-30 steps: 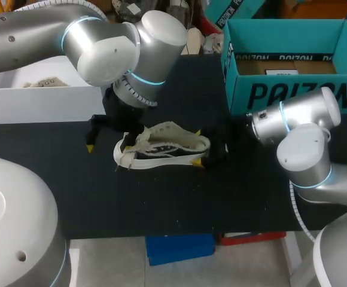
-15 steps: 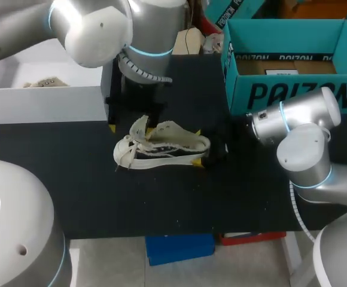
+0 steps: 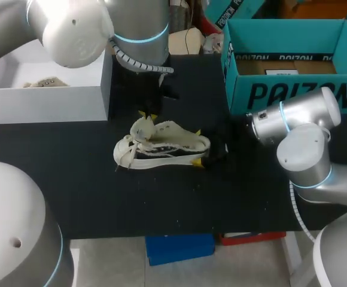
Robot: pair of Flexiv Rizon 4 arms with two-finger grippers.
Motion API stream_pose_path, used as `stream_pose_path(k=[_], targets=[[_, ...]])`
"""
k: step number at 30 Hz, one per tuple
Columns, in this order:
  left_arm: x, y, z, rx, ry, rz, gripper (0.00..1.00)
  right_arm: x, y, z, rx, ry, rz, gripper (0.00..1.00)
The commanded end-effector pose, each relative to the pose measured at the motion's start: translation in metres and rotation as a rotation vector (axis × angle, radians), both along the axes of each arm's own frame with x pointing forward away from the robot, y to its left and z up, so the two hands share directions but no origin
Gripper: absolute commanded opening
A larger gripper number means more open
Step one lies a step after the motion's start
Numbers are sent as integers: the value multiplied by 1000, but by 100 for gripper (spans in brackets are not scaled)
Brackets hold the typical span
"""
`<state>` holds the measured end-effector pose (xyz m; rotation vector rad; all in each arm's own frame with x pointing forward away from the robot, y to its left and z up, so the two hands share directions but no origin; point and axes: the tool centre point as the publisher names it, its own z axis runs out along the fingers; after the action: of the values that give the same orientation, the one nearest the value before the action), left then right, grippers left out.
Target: Take the shoe out of the shoebox, open the shoe tongue, remove and reinsert the insole, then place the shoe into the shoebox
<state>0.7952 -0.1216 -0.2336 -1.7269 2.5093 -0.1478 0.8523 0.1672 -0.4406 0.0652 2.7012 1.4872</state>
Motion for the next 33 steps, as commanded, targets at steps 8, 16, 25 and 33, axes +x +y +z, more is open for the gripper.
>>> stream_pose_path(k=[8, 16, 25, 33], targets=[[-2, 9, -5, -537, 9, -901, 0, 1, 1, -3, -1, 1, -1, 0], [-16, -8, -11, -740, 304, -1322, 0, 1, 1, -3, -1, 1, -1, 0], [-13, -6, -13, -589, 537, -1621, 0, 1, 1, -3, -1, 1, -1, 0], [-13, -6, -13, -621, 609, -1743, 0, 1, 1, -3, -1, 1, -1, 0]])
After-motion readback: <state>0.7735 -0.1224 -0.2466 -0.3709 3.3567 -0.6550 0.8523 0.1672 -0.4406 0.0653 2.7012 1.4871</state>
